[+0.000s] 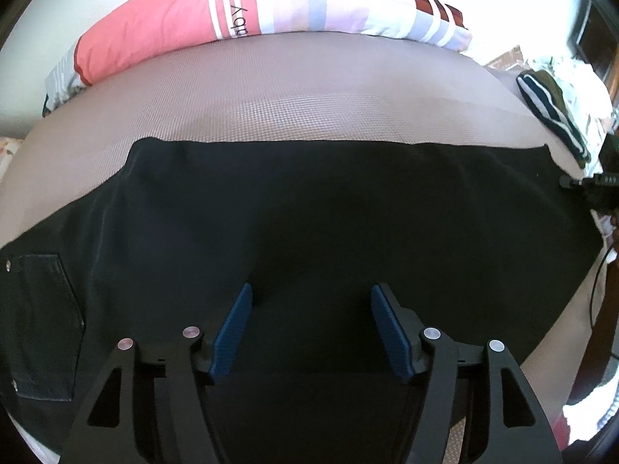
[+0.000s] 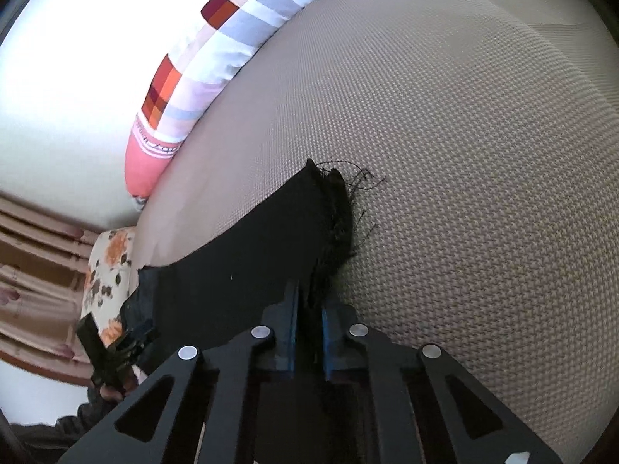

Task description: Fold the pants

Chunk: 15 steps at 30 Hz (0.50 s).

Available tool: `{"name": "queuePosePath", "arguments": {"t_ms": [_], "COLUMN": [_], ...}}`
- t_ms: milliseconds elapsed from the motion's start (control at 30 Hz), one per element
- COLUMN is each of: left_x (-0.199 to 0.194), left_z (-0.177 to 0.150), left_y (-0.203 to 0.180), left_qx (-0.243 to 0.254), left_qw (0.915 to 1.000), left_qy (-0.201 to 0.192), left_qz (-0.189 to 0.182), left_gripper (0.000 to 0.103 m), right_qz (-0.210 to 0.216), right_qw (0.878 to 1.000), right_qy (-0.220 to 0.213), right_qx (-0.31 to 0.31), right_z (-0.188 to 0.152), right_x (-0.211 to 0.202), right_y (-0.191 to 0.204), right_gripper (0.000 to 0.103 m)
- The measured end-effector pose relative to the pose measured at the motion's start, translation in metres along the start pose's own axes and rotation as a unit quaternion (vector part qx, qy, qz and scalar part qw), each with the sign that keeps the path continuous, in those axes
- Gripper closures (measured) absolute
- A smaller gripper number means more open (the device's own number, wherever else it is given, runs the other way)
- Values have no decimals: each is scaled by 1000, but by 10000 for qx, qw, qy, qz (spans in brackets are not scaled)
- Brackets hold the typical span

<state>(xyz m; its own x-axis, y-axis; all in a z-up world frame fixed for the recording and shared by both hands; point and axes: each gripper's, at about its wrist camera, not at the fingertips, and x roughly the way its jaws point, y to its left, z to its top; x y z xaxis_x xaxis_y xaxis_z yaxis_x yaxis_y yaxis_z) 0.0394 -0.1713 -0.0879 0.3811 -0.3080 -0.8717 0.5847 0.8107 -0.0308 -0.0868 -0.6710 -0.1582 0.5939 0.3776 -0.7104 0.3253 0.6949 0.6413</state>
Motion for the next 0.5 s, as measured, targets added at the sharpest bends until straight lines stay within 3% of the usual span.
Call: {"name": "queuePosePath", "arguments": {"t_ms": [167,300,500], "left_x": [0,-5,-26], "left_z": [3,5,-3], "left_y": [5,19,42], "left_qx": [-98,-470,-705], "left_qw": [9999,9978,9960], "left_qy": [-15,-9,-234], "left_qz": [-136,-463,-498], "left_gripper": [34,34,34], "right_qz": [-110,-74,-65], "right_qw": [9995,9990,9988], "right_qy": [-253,-434,-422], "right_qx": [127,-43,-221], "right_z": [-9,-18,-27], "right_x": [-14,-26,-18], "right_y": [23,65,133], "right_gripper": [96,97,97]}}
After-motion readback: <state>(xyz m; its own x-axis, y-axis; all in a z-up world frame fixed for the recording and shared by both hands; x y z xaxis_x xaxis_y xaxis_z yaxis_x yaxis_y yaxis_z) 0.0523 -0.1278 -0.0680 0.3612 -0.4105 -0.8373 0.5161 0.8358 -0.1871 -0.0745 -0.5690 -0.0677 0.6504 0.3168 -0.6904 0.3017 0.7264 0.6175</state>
